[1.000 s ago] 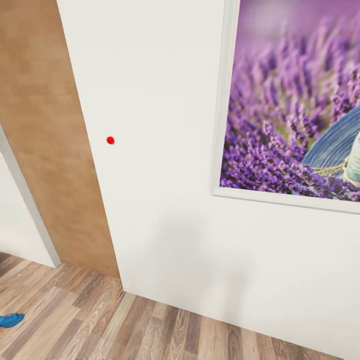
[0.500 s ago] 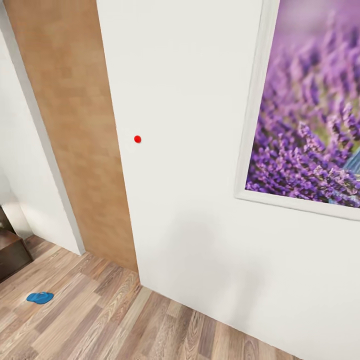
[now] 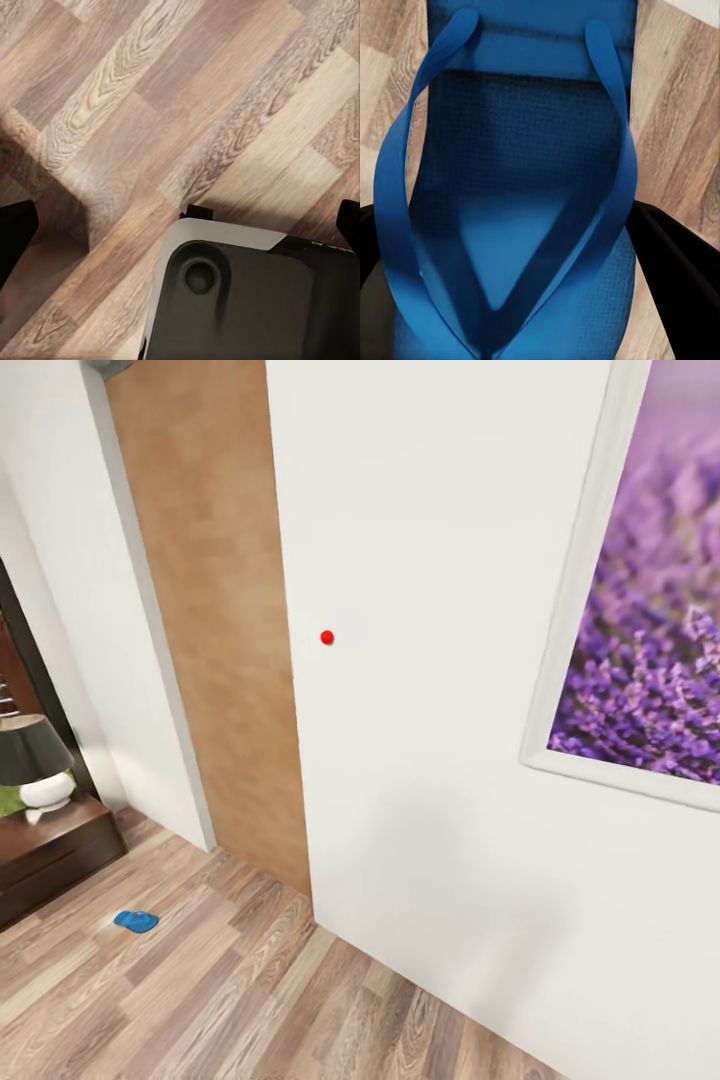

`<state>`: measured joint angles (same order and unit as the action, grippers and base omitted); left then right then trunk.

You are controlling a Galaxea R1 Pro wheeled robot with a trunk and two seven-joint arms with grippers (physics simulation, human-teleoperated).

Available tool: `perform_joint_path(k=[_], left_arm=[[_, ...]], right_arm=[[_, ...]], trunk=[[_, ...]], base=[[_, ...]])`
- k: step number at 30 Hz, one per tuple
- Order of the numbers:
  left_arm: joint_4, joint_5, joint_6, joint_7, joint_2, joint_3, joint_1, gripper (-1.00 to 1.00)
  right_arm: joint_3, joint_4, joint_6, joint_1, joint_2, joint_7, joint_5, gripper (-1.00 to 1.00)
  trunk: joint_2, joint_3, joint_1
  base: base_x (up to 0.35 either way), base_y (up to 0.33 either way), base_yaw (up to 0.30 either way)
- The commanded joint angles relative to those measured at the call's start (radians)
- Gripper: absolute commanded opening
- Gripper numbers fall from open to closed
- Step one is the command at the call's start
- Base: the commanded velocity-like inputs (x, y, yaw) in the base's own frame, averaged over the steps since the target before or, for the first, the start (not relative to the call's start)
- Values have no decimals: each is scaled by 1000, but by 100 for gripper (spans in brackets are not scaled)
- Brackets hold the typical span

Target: In the bedroom, move the book from the bed onto either nightstand, and place the two sandals side by side next to the bed.

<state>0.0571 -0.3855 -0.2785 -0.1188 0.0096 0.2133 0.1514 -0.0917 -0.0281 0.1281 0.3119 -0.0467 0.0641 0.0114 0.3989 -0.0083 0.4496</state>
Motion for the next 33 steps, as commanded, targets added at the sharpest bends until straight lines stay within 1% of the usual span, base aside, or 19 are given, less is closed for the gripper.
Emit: perform_joint_path(k=[1, 22, 28, 33], left_arm=[[0, -6, -2, -4, 0, 9, 0, 100], [0, -5, -2, -4, 0, 9, 0, 100], [0, -4, -2, -4, 0, 9, 0, 100], [0, -4, -2, -4, 0, 9, 0, 100]], right_arm=[[-8, -3, 7, 1, 0, 0, -1, -100], [-8, -3, 7, 1, 2, 0, 1, -100], [-8, -3, 7, 0, 1, 0, 1, -100], [-8, -3, 7, -1, 2, 0, 1, -100]], trunk=[[1, -1, 0], [1, -1, 0], [1, -1, 0], [1, 0, 0]], base=[[0, 0, 290], [0, 0, 288], [15, 0, 131], [158, 38, 46]])
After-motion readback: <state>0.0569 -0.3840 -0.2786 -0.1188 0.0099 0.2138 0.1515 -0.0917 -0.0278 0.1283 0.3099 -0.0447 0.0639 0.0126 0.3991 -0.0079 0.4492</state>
